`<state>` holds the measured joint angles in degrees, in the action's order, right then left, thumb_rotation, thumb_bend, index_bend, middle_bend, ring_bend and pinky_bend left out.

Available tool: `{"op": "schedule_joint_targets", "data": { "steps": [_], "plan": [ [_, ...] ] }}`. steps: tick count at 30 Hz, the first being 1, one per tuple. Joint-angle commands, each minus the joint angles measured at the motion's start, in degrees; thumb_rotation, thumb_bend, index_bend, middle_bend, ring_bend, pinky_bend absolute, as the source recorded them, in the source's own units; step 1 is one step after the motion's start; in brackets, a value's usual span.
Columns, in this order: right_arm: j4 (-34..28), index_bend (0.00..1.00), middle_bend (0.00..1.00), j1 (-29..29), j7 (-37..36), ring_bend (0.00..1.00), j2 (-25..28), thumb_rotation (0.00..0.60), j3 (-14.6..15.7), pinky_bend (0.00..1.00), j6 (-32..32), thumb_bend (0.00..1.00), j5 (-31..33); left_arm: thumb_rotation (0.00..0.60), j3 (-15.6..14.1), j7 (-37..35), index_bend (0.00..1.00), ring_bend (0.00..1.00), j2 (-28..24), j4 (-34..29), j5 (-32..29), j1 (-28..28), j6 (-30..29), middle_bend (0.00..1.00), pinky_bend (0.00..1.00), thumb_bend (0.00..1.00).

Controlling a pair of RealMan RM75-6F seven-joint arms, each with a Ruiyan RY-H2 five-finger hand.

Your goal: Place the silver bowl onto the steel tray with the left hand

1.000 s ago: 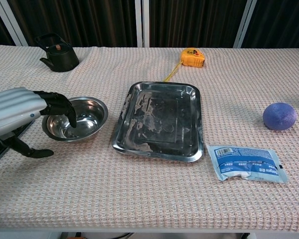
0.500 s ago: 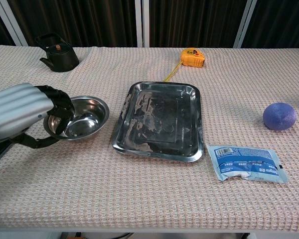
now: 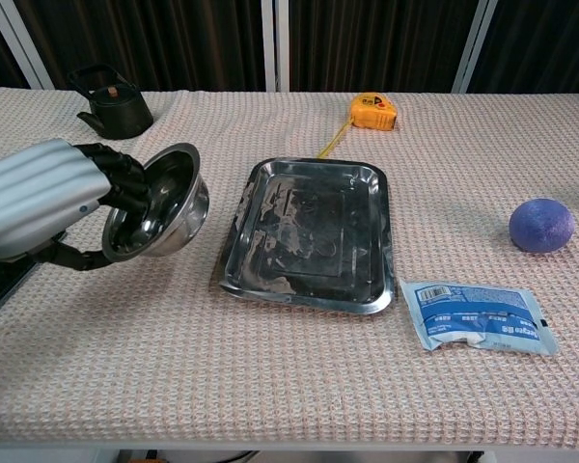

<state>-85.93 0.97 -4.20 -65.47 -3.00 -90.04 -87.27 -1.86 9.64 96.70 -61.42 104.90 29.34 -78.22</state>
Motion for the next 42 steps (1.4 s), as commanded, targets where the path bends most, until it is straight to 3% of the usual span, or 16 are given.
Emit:
{"op": "schedule_joint_targets", "data": {
  "steps": [1, 11, 18, 25, 27, 31, 33, 39, 42],
  "plan": [
    [0.0, 0.0, 0.0, 0.1, -0.1, 0.0, 0.1, 0.6, -0.1, 0.0, -0.2, 0.43, 0.1, 0.6, 1.4, 1.8, 0.8, 0.3, -1.3, -2.6, 0.6, 2.3, 0.9, 0.47, 0.33, 0.4],
    [0.4, 0.0, 0.0, 0.8, -1.5, 0.0, 0.6, 0.6, -0.9, 0.0, -1.4, 0.43, 1.1, 0.6, 6.4, 9.2, 0.8, 0.3, -0.4, -8.6, -1.3, 13.3, 14.6, 0.47, 0.34, 0.4],
    [0.9, 0.0, 0.0, 1.0, -2.5, 0.0, 1.0, 0.6, -1.2, 0.0, -1.4, 0.43, 1.5, 0.6, 9.4, 12.1, 0.8, 0.3, 4.7, -3.4, -5.6, 18.8, 22.1, 0.48, 0.34, 0.4],
    [2.1, 0.0, 0.0, 1.1, -3.6, 0.0, 0.7, 0.6, -1.4, 0.0, -1.0, 0.43, 2.2, 0.6, 9.4, 12.8, 0.79, 0.3, 7.1, -0.1, -7.7, 20.8, 23.9, 0.48, 0.34, 0.41],
    [2.2, 0.0, 0.0, 1.1, -3.7, 0.0, 0.6, 0.6, -1.4, 0.0, -1.0, 0.43, 2.2, 0.6, 9.3, 12.6, 0.71, 0.3, 7.2, 0.0, -8.4, 21.4, 24.7, 0.47, 0.34, 0.4],
    [2.3, 0.0, 0.0, 1.1, -3.8, 0.0, 0.5, 0.6, -1.5, 0.0, -1.0, 0.43, 2.2, 0.6, 8.7, 11.7, 0.22, 0.3, 7.3, -0.1, -8.7, 22.1, 24.8, 0.45, 0.33, 0.37],
    [2.2, 0.0, 0.0, 1.2, -3.8, 0.0, 0.6, 0.6, -1.6, 0.0, -1.0, 0.43, 2.4, 0.6, 8.7, 11.4, 0.11, 0.3, 7.5, -0.3, -9.1, 22.1, 24.3, 0.45, 0.33, 0.36],
    [1.9, 0.0, 0.0, 1.3, -3.6, 0.0, 0.8, 0.6, -1.6, 0.0, -1.2, 0.43, 2.2, 0.6, 8.1, 12.0, 0.08, 0.3, 6.9, -0.9, -10.3, 21.7, 23.4, 0.43, 0.32, 0.31],
    [1.8, 0.0, 0.0, 1.3, -3.6, 0.0, 0.8, 0.6, -1.6, 0.0, -1.4, 0.43, 2.1, 0.6, 8.1, 13.0, 0.08, 0.3, 4.7, -4.4, -10.0, 20.3, 20.0, 0.42, 0.32, 0.3]
  ]
}}
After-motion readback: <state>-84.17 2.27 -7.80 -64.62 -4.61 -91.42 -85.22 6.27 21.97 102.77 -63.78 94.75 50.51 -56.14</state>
